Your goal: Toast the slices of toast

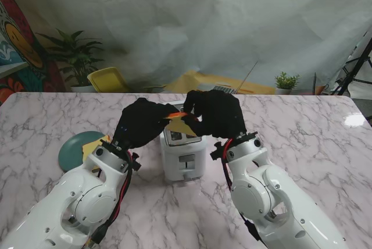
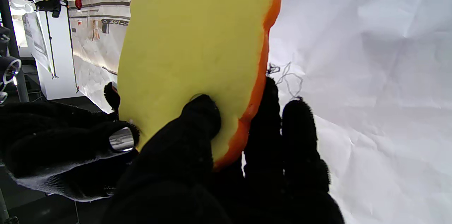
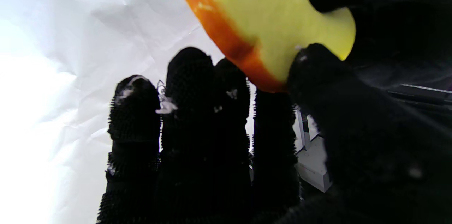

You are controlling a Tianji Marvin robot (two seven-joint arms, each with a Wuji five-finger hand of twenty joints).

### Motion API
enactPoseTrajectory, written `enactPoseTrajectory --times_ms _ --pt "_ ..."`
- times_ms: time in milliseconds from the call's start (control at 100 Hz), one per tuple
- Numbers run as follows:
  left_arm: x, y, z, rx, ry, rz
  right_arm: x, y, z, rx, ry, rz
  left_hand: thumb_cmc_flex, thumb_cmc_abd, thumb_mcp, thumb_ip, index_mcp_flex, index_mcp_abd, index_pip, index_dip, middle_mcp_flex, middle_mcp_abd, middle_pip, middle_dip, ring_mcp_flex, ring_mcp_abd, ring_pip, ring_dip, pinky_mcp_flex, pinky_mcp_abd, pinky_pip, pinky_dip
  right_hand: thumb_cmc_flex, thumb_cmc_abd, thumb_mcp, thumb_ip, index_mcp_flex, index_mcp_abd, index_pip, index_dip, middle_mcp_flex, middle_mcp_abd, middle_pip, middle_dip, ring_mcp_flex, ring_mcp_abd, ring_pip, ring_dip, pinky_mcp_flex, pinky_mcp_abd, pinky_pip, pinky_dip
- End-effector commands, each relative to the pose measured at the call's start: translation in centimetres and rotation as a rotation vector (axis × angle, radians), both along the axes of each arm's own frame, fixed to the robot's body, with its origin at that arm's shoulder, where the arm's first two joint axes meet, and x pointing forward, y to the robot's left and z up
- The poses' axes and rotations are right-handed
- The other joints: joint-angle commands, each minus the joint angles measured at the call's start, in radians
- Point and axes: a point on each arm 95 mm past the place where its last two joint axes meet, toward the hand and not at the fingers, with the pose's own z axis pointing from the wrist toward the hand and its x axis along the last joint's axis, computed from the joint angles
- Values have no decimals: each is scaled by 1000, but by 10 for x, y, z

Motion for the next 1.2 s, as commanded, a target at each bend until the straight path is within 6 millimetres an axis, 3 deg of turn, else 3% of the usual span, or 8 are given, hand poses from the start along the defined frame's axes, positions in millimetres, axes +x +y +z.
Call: enactPoseTrajectory --times_ms 0,140,630,820,930,950,1110,1190 --pt "-2 -4 2 4 -6 -15 -1 -2 -1 -19 2 1 81 81 -78 30 59 -44 92 69 29 21 33 14 -18 0 12 -23 -27 -3 -30 20 75 -33 67 -9 58 -33 45 -6 54 32 -7 0 22 -61 40 16 25 -28 17 -11" --pt "-2 -6 5 4 -9 -21 -2 -5 -1 -48 13 14 82 78 -76 31 67 -49 94 66 44 24 51 26 -10 31 41 -3 -11 -1 -16 26 78 -37 71 -11 63 -31 42 -5 57 34 -14 9 19 -56 55 20 26 -27 14 -12" --pt "-7 -17 10 -22 -50 -37 -2 -7 -6 -108 59 1 81 79 -71 30 62 -41 98 63 43 27 66 32 -4 25 57 13 -7 7 -10 25 74 8 -13 1 8 -18 -9 12 -14 37 23 57 18 -49 18 20 -47 -1 14 18" --pt "-8 -20 12 -27 -60 -45 -2 -8 -5 -130 45 -3 81 82 -72 29 56 -36 95 61 35 29 64 31 -11 25 49 12 -12 12 -12 24 80 28 -18 6 83 -56 -35 -56 -16 41 58 95 14 -40 92 88 -52 35 14 35" --pt "-8 -20 12 -26 -64 -48 -1 -10 -4 -144 25 7 82 92 -81 29 41 -31 79 51 12 23 44 19 -41 35 17 -3 -36 13 -33 16 94 33 -7 8 93 -47 -16 3 -22 62 67 111 12 -26 105 115 -56 56 17 48" --pt "-8 -20 12 -23 -67 -48 -1 -10 -4 -148 24 8 82 92 -83 29 40 -30 74 48 9 21 38 15 -38 13 7 -11 -40 16 -38 15 95 35 -4 9 93 -41 -17 12 -23 66 67 112 12 -24 105 117 -57 58 16 49" --pt "-9 -17 14 16 -65 -42 -1 -12 -3 -150 1 9 82 69 -211 51 -32 14 -26 -5 -88 40 -60 -25 -123 21 -106 -96 -114 35 -103 -1 93 41 13 4 98 -25 -31 67 -27 76 70 118 13 -24 103 132 -55 60 15 57" --pt "-9 -14 14 35 -74 -34 -1 -13 -2 -145 -18 5 75 83 -306 72 -76 61 -159 16 -228 55 -15 -179 -203 32 -168 -165 -173 51 -167 -9 90 40 18 3 100 -26 -28 73 -22 75 69 118 14 -29 109 136 -48 55 16 58"
